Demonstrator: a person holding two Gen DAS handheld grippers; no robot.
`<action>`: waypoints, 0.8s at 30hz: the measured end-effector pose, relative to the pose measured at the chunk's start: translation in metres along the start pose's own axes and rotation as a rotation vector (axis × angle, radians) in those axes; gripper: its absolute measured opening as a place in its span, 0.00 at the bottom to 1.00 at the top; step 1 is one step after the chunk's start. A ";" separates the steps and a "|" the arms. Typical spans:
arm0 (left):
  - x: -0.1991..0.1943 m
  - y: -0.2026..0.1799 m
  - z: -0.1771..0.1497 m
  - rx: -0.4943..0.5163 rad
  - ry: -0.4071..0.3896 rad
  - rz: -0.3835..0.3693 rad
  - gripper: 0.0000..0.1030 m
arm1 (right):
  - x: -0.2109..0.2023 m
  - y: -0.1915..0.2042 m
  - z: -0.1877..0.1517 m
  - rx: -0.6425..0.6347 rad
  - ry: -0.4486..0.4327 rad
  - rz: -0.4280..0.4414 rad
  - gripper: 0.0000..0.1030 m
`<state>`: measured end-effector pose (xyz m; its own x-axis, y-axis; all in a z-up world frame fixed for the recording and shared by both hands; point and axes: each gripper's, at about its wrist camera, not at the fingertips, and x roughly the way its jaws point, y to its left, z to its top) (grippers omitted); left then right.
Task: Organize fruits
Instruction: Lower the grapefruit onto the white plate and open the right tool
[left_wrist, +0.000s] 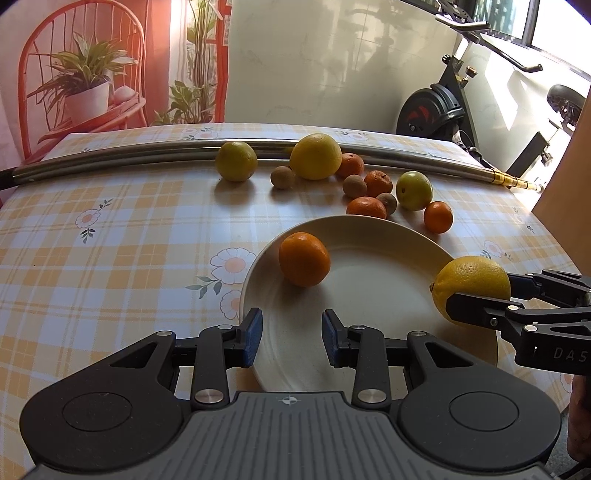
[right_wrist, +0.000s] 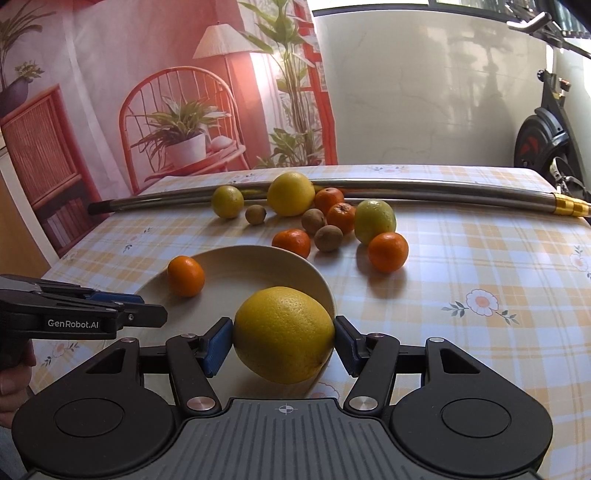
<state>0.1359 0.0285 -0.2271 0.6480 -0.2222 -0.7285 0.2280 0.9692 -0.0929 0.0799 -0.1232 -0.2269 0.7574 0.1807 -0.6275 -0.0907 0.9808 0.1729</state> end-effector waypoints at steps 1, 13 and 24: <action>0.000 0.000 0.000 0.000 0.000 0.000 0.36 | 0.000 0.000 0.000 -0.002 0.000 -0.001 0.54; -0.003 0.001 0.001 -0.011 -0.011 0.003 0.36 | -0.001 0.000 0.001 -0.005 -0.004 0.008 0.52; -0.005 0.002 0.002 -0.031 -0.026 0.004 0.36 | -0.007 -0.002 0.004 -0.007 -0.037 -0.001 0.52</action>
<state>0.1343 0.0316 -0.2220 0.6675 -0.2203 -0.7113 0.2028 0.9729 -0.1109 0.0773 -0.1266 -0.2195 0.7810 0.1767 -0.5991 -0.0943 0.9815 0.1666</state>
